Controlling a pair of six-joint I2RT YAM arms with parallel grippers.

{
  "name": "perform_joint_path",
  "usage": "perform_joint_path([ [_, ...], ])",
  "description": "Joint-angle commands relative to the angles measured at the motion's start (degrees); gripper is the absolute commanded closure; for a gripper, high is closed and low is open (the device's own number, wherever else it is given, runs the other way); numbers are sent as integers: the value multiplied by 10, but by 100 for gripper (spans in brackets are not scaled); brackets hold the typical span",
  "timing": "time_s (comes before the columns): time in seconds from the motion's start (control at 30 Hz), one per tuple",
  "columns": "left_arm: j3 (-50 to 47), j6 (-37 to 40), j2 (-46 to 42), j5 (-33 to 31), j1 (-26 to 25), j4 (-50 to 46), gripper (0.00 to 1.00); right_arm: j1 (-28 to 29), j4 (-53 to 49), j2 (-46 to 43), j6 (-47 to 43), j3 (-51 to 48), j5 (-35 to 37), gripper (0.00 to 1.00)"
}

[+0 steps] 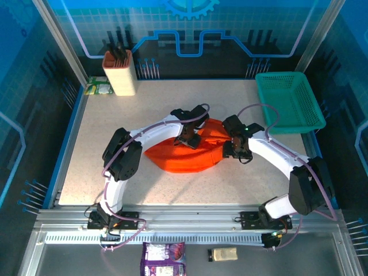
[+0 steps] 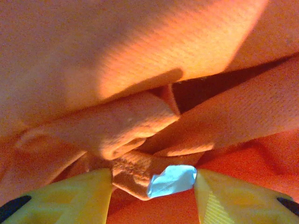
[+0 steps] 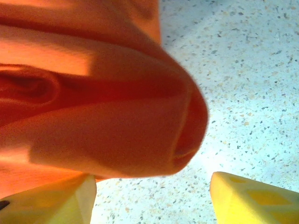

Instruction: Fold the inside-out t-shirt

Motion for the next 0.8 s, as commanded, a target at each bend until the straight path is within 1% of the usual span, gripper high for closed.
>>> perform_joint_path([
  [0.0,25,22,-4,-68,-5,-33,46,-21,58,12,7,-16,-20,35],
  [0.07,30,27,-1,-69,-4,-32,44,-34,86,17,6,-25,-34,38],
  [0.13,36,29,7,-56,-4,-32,44,-46,112,17,6,-30,-52,42],
  [0.2,41,30,19,-42,-3,-29,49,-54,133,15,6,-33,-63,49],
  [0.23,44,31,24,-38,-3,-27,52,-58,138,14,6,-33,-67,53],
  [0.3,48,34,33,-33,-1,-20,65,-65,147,10,5,-32,-71,67],
  [0.4,58,36,34,-14,4,-11,82,-79,151,-4,-2,-25,-71,86],
  [0.47,73,38,29,-4,10,-11,91,-96,147,-20,-12,-10,-71,97],
  [0.5,81,40,23,-4,13,-11,95,-104,138,-29,-19,4,-69,100],
  [0.57,105,48,5,-7,17,-18,100,-117,115,-45,-36,40,-64,100],
  [0.7,153,59,-67,-16,24,-30,100,-139,50,-83,-81,156,-47,100],
  [0.77,165,64,-113,-43,25,-20,100,-140,21,-94,-102,221,-40,100],
])
